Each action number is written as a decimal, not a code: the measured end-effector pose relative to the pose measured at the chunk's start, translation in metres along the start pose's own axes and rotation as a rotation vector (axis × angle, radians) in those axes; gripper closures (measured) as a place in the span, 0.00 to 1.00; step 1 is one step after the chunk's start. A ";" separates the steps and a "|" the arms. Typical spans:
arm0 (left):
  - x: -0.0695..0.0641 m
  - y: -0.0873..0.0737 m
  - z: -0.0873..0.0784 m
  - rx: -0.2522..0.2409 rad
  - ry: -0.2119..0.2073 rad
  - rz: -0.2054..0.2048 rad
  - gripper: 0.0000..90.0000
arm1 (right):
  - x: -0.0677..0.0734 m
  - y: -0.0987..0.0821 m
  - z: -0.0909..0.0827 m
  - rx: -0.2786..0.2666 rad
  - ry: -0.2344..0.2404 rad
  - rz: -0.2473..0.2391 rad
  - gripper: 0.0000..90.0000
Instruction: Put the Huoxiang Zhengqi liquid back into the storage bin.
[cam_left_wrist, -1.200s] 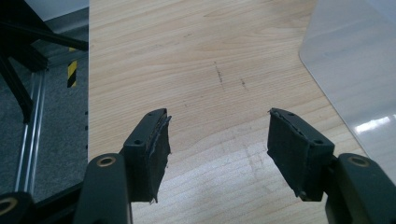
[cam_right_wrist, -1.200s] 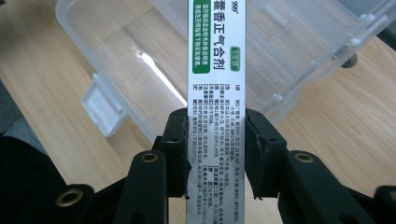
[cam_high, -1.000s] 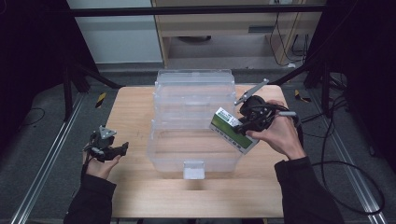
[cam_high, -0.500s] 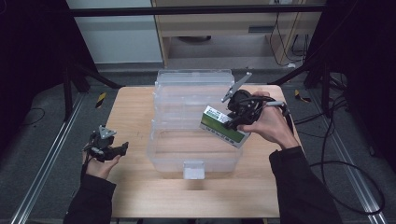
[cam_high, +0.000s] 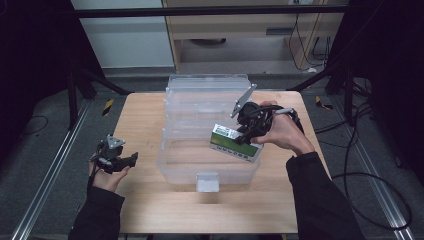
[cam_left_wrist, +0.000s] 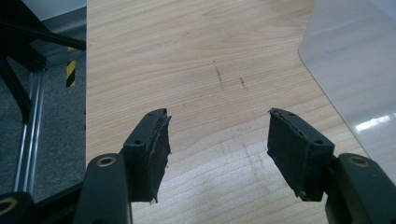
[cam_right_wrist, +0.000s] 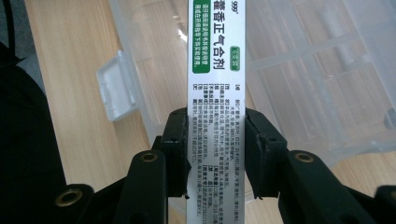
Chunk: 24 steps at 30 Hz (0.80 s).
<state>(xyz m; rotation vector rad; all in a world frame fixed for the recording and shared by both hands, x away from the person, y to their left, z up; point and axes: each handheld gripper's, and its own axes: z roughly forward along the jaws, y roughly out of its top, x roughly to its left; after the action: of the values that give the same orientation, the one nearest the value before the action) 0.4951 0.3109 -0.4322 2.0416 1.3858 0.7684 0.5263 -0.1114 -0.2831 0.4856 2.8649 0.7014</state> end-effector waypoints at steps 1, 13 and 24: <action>0.000 0.000 0.000 0.000 0.000 0.000 0.42 | 0.000 0.000 0.000 0.000 0.000 0.000 0.71; 0.000 0.000 0.002 0.005 -0.001 -0.001 0.42 | -0.003 0.000 0.018 0.046 0.039 -0.069 0.71; 0.001 -0.001 0.002 0.005 -0.005 -0.002 0.42 | -0.003 0.002 0.031 0.100 0.070 -0.124 0.71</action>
<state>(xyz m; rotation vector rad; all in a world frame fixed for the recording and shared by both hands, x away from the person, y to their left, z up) 0.4964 0.3113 -0.4339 2.0445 1.3886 0.7591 0.5366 -0.0980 -0.3095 0.2983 2.9761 0.5677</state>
